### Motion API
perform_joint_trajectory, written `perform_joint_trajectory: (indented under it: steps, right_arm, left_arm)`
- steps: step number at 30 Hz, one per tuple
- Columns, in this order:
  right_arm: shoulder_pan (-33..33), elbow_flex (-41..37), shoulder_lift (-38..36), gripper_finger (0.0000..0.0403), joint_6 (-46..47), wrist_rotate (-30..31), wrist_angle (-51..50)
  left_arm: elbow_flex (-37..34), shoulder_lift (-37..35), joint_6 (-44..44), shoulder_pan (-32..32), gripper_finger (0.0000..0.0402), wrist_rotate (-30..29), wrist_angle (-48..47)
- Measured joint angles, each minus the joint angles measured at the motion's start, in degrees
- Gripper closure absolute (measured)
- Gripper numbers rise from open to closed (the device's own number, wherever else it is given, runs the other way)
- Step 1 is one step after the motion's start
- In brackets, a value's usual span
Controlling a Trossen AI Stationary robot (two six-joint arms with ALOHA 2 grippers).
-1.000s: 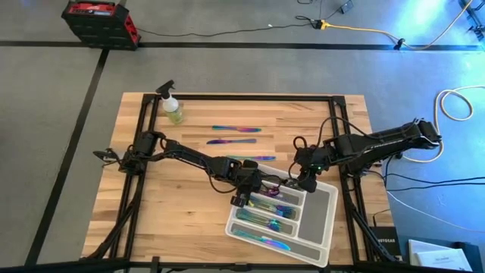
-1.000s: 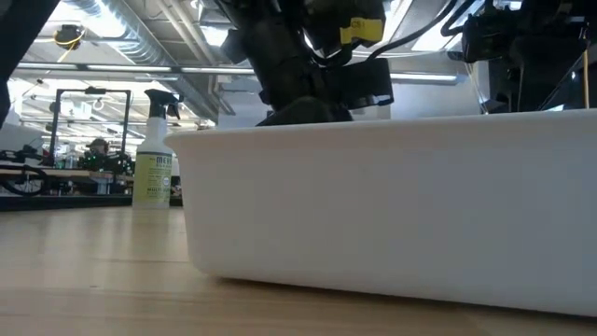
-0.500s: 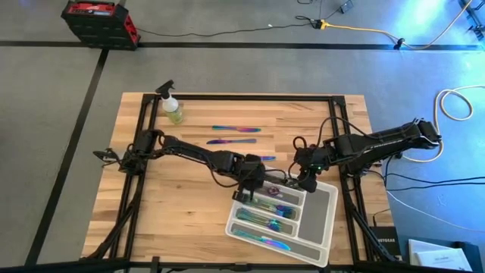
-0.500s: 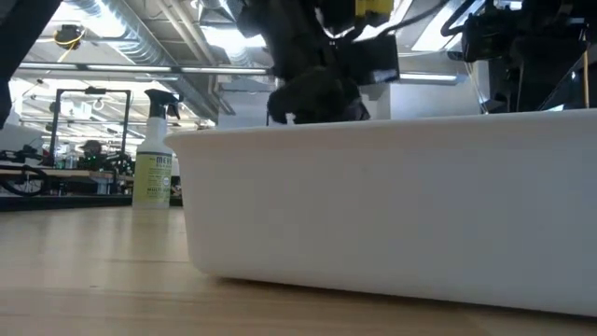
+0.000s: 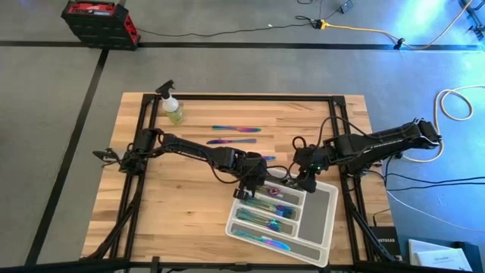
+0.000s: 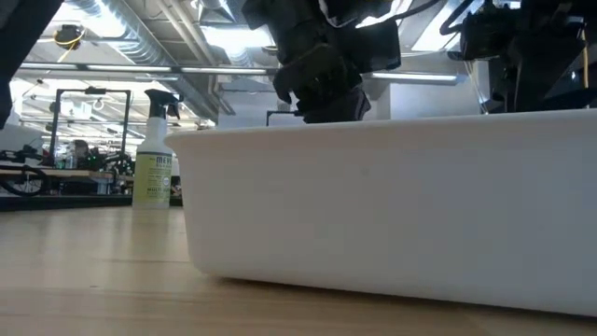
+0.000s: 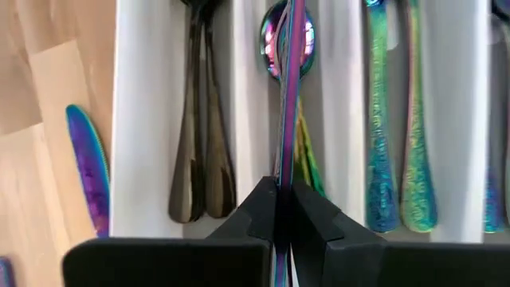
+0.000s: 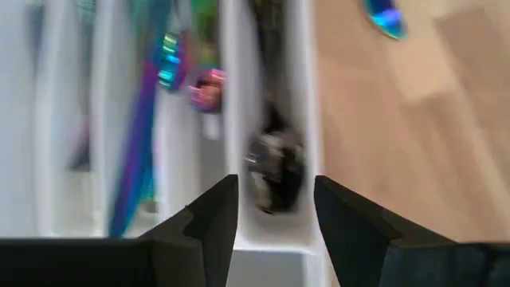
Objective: Sort silverware
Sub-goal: Put the purple knife into the white silverware tray
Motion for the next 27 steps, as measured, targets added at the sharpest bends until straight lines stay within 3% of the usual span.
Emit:
perform_joint_trajectory:
  steps: [5,11,14,17,19,23,27]
  right_arm:
    - [0.02,0.02,0.0,0.0253,-3.88,-6.0,6.56]
    - [0.21,0.69,-1.16,0.0266,-5.42,-4.16,16.08]
    - [1.37,1.51,-1.25,0.0302,-8.72,-3.24,20.71]
    - [3.48,1.51,-1.25,0.0366,-13.37,-3.14,23.48]
    - [5.77,1.51,-1.25,0.0392,-17.24,-2.77,23.35]
    - [10.97,1.49,-1.25,0.0389,-21.61,-0.9,18.65]
    - [16.52,1.64,-1.22,0.0401,-27.52,6.81,13.16]
  left_arm:
    - [0.0,-0.01,-0.14,0.07,0.04,0.22,0.01]
    - [0.0,-0.03,-1.9,0.33,0.04,3.11,0.06]
    - [0.0,-0.03,-2.8,0.33,0.04,4.61,0.11]
    - [0.0,-0.03,-5.16,0.52,0.04,8.19,0.12]
    - [0.0,-0.03,-7.45,0.65,0.0399,11.38,0.14]
    - [0.0,-0.05,-9.99,0.74,0.0399,13.34,0.12]
    - [0.0,-0.07,-11.37,1.01,0.0398,15.61,0.14]
